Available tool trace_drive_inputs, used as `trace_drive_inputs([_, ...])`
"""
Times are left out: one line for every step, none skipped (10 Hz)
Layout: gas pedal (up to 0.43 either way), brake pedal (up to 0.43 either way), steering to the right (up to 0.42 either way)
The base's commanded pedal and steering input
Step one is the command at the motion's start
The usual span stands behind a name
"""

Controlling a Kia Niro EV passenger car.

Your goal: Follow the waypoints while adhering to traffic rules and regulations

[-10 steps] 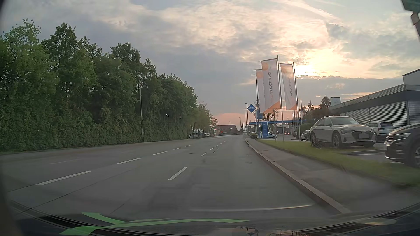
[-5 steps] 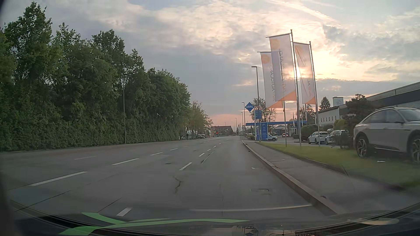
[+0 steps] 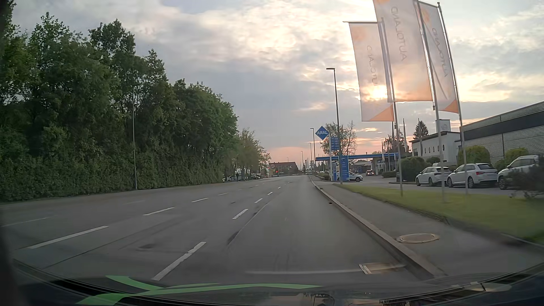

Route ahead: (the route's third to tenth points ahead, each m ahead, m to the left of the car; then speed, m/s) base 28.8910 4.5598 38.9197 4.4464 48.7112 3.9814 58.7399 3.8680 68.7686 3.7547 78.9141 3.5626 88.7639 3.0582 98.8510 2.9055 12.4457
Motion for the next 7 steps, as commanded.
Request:
trace_drive_inputs([0.067, 0.000, 0.006])
trace_drive_inputs([0.067, 0.000, 0.006])
trace_drive_inputs([0.067, 0.000, 0.002])
trace_drive_inputs([0.067, 0.000, 0.001])
trace_drive_inputs([0.067, 0.000, 0.002])
trace_drive_inputs([0.067, 0.000, 0.002])
trace_drive_inputs([0.067, 0.000, 0.003])
